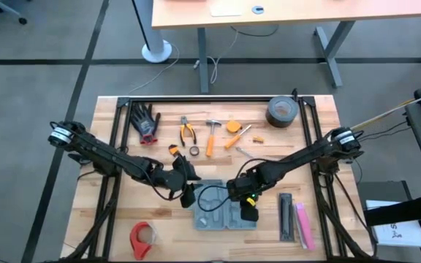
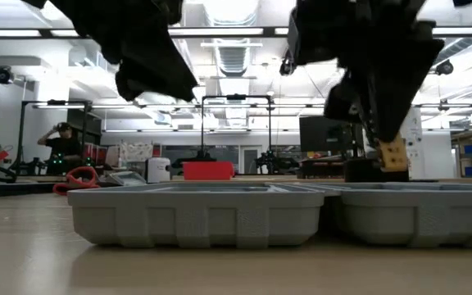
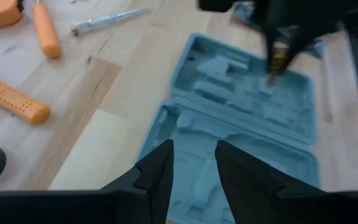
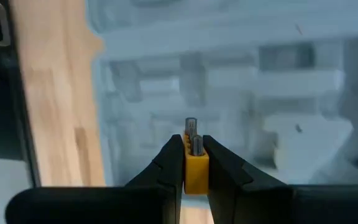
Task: Prefit tool cases
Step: Put the left screwdriver bits into the gray tool box
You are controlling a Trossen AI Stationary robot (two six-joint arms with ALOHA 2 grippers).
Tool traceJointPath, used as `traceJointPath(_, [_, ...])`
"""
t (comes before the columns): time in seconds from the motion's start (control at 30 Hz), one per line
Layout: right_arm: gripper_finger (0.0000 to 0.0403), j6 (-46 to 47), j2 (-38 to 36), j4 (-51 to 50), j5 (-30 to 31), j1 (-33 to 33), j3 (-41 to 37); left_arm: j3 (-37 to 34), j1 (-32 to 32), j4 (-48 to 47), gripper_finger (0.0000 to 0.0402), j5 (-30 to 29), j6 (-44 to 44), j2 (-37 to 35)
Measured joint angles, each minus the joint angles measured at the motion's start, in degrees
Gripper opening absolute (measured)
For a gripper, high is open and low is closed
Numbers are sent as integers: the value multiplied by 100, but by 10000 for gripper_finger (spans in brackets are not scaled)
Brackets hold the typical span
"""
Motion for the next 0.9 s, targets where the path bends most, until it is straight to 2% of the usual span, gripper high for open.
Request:
traceJointPath(0.27, [31, 0, 0, -14, 152, 2, -80, 0, -91, -100, 115, 40, -84, -90])
traceJointPath(0.4, [34, 1, 0, -10, 153, 0, -189, 0, -125, -285, 120, 293, -216, -83])
traceJointPath(0.9, [34, -1, 0, 200, 326, 0, -375, 0, -239, -289, 129, 306, -260, -101])
